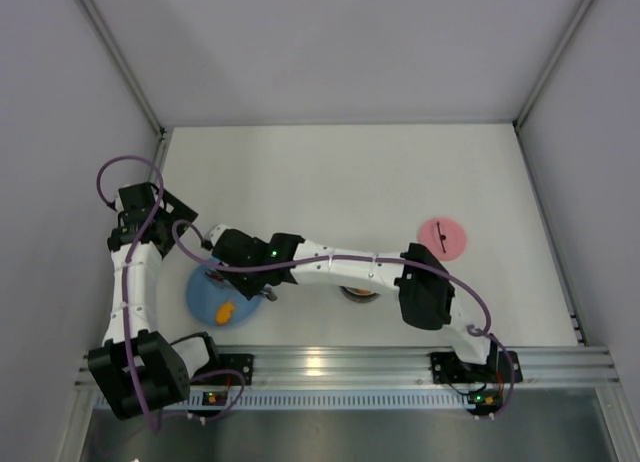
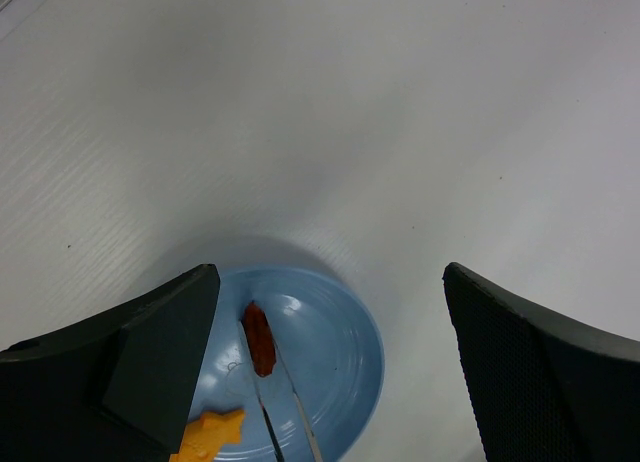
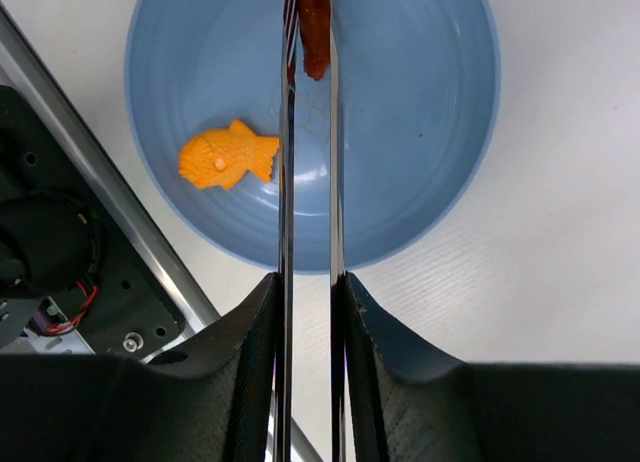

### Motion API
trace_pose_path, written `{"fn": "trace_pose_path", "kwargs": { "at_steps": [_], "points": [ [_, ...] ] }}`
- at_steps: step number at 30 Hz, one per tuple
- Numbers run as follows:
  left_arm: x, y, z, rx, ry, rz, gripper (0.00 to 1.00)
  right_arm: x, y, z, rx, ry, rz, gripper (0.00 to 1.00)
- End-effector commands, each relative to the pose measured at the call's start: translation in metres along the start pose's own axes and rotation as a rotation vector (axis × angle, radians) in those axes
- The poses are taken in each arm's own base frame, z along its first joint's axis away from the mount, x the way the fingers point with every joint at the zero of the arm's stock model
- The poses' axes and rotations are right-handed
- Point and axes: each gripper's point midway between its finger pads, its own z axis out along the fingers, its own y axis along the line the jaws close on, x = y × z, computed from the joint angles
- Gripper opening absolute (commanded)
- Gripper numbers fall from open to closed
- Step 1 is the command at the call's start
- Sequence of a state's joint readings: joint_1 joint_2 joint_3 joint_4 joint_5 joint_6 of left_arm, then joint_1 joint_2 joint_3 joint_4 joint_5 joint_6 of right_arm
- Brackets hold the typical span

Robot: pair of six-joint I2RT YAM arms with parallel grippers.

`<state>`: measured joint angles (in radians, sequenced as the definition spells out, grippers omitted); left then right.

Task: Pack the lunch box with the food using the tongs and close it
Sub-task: Pick up the fake food from the plate, then place the fake food in the packing box.

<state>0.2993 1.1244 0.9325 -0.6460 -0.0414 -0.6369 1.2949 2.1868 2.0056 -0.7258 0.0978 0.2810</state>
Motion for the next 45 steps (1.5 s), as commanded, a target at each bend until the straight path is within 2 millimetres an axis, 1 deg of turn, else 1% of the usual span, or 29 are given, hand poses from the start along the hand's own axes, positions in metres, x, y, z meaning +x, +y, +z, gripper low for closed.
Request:
{"fn": "trace_pose_path", "kwargs": {
  "at_steps": [1, 3, 4, 5, 6, 8, 10, 11, 12, 15, 17, 18, 20, 21, 23, 24, 25, 26, 27, 28, 29, 30, 32, 33, 35, 36, 37, 40, 45],
  "points": [
    [-0.006, -0.006, 0.002, 0.03, -0.026, -0.007, 0.99, -0.029, 0.002, -0.053, 0.011, -0.118, 0.007, 0.26],
    [-0.007, -0.007, 0.001, 0.034, -0.028, -0.009, 0.99, -0.03, -0.002, -0.061, 0.024, -0.128, 0.01, 0.26],
    [-0.007, -0.007, 0.001, 0.036, -0.027, -0.009, 0.99, -0.034, -0.004, -0.073, 0.029, -0.15, 0.016, 0.25],
    [-0.008, -0.008, 0.001, 0.039, -0.029, -0.011, 0.99, -0.03, -0.005, -0.075, 0.032, -0.143, 0.015, 0.25],
    [-0.007, -0.008, 0.0, 0.04, -0.028, -0.011, 0.99, -0.034, -0.005, -0.086, 0.026, -0.163, 0.021, 0.25],
    [-0.008, -0.009, -0.001, 0.045, -0.032, -0.011, 0.99, -0.031, -0.007, -0.093, 0.026, -0.167, 0.025, 0.25],
    [-0.008, -0.009, -0.001, 0.046, -0.033, -0.011, 0.99, -0.034, -0.009, -0.107, 0.026, -0.191, 0.037, 0.25],
    [-0.009, -0.009, -0.002, 0.046, -0.037, -0.009, 0.99, -0.029, -0.011, -0.109, 0.034, -0.182, 0.039, 0.25],
    [-0.009, -0.009, -0.003, 0.046, -0.037, -0.009, 0.99, -0.028, -0.016, -0.118, 0.051, -0.192, 0.046, 0.25],
    [-0.01, -0.009, -0.004, 0.049, -0.043, -0.007, 0.99, -0.02, -0.027, -0.133, 0.09, -0.193, 0.056, 0.25],
    [-0.009, -0.009, -0.004, 0.048, -0.039, -0.006, 0.99, -0.014, -0.04, -0.158, 0.132, -0.216, 0.081, 0.25],
    [-0.009, -0.009, -0.004, 0.05, -0.037, -0.006, 0.99, -0.01, -0.044, -0.164, 0.147, -0.216, 0.081, 0.25],
    [-0.01, -0.011, -0.004, 0.054, -0.039, -0.006, 0.99, 0.01, -0.053, -0.169, 0.176, -0.188, 0.106, 0.25],
    [-0.009, -0.01, -0.004, 0.054, -0.037, -0.006, 0.99, 0.015, -0.058, -0.184, 0.182, -0.199, 0.119, 0.26],
    [-0.009, -0.011, -0.004, 0.056, -0.037, -0.006, 0.99, 0.036, -0.07, -0.189, 0.224, -0.173, 0.155, 0.26],
    [-0.009, -0.011, -0.004, 0.056, -0.037, -0.006, 0.99, 0.043, -0.078, -0.205, 0.248, -0.185, 0.173, 0.26],
    [-0.01, -0.011, -0.004, 0.056, -0.039, -0.007, 0.99, 0.058, -0.084, -0.205, 0.271, -0.164, 0.2, 0.26],
    [-0.01, -0.011, -0.004, 0.057, -0.038, -0.006, 0.99, 0.067, -0.09, -0.209, 0.29, -0.159, 0.219, 0.27],
    [-0.01, -0.011, -0.005, 0.057, -0.038, -0.006, 0.99, 0.072, -0.096, -0.223, 0.301, -0.183, 0.242, 0.27],
    [-0.01, -0.011, -0.004, 0.058, -0.037, -0.006, 0.99, 0.092, -0.103, -0.222, 0.329, -0.143, 0.264, 0.27],
    [-0.009, -0.011, -0.004, 0.059, -0.036, -0.006, 0.99, 0.101, -0.107, -0.226, 0.344, -0.138, 0.281, 0.27],
    [-0.009, -0.011, -0.004, 0.058, -0.034, -0.006, 0.99, 0.107, -0.112, -0.237, 0.352, -0.159, 0.303, 0.27],
    [-0.009, -0.012, -0.003, 0.06, -0.03, -0.007, 0.99, 0.132, -0.121, -0.24, 0.388, -0.122, 0.343, 0.27],
    [-0.008, -0.012, -0.003, 0.059, -0.029, -0.007, 0.99, 0.137, -0.125, -0.249, 0.393, -0.14, 0.362, 0.27],
    [-0.008, -0.012, -0.003, 0.06, -0.029, -0.009, 0.99, 0.154, -0.129, -0.251, 0.41, -0.119, 0.396, 0.27],
    [-0.008, -0.012, -0.002, 0.059, -0.028, -0.009, 0.99, 0.156, -0.13, -0.257, 0.403, -0.137, 0.422, 0.27],
    [-0.008, -0.011, -0.002, 0.059, -0.028, -0.007, 0.99, 0.164, -0.133, -0.254, 0.413, -0.127, 0.424, 0.28],
    [-0.007, -0.012, -0.002, 0.06, -0.025, -0.008, 0.99, 0.173, -0.136, -0.253, 0.423, -0.119, 0.44, 0.29],
    [-0.007, -0.011, -0.002, 0.059, -0.025, -0.007, 0.99, 0.178, -0.136, -0.249, 0.426, -0.11, 0.446, 0.31]
  ]
}}
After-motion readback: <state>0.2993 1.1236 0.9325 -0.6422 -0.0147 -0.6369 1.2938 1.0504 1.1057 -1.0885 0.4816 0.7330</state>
